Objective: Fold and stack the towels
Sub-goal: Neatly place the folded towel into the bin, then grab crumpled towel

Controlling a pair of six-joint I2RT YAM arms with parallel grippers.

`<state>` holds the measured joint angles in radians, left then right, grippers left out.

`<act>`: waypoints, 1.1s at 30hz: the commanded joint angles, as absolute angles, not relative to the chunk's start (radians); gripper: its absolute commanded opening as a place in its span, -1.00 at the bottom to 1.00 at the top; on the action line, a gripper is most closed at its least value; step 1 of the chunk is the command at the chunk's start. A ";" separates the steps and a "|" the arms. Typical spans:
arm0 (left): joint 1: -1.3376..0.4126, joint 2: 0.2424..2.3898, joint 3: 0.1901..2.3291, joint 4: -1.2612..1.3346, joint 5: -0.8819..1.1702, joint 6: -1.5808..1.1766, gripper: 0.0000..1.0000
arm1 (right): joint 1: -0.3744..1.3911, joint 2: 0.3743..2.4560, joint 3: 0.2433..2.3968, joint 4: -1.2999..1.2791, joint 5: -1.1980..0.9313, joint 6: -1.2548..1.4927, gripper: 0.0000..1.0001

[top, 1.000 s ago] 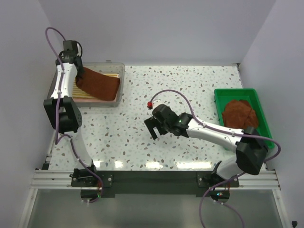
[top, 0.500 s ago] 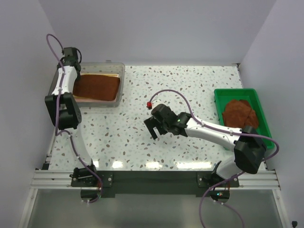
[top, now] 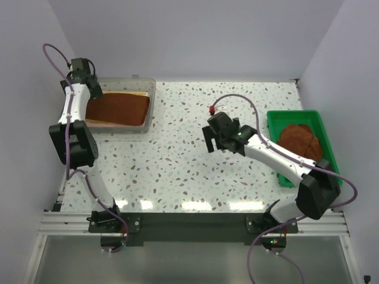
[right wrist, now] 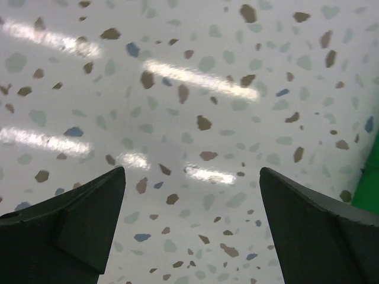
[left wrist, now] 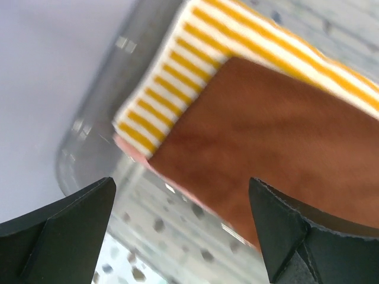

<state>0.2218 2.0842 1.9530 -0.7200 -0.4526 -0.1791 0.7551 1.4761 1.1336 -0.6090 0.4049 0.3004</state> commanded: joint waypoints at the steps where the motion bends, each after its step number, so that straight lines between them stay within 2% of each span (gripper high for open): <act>1: 0.212 1.903 1.826 -0.674 -0.261 -0.276 1.00 | 0.657 1.394 1.204 -0.684 0.537 0.350 0.97; 4: 0.177 1.803 1.700 -0.628 -0.180 -0.322 1.00 | 0.546 1.368 1.224 -0.729 0.621 0.368 0.97; 11: -0.017 1.588 1.425 -0.513 -0.040 -0.388 1.00 | 0.212 1.341 1.259 -0.801 0.663 0.449 0.97; 17: -0.133 1.364 1.154 -0.431 0.096 -0.376 1.00 | -0.027 1.379 1.230 -0.764 0.571 0.558 0.94; 24: -0.189 1.135 0.840 -0.341 0.204 -0.339 1.00 | -0.164 1.512 1.190 -0.634 0.459 0.604 0.90; 33: -0.213 1.029 0.618 -0.232 0.236 -0.311 1.00 | -0.207 1.729 1.187 -0.542 0.377 0.620 0.85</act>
<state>-0.2058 1.0649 0.6609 -0.3408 0.2008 -0.3462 -0.1947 1.7020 1.1866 -0.6033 0.4156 0.5896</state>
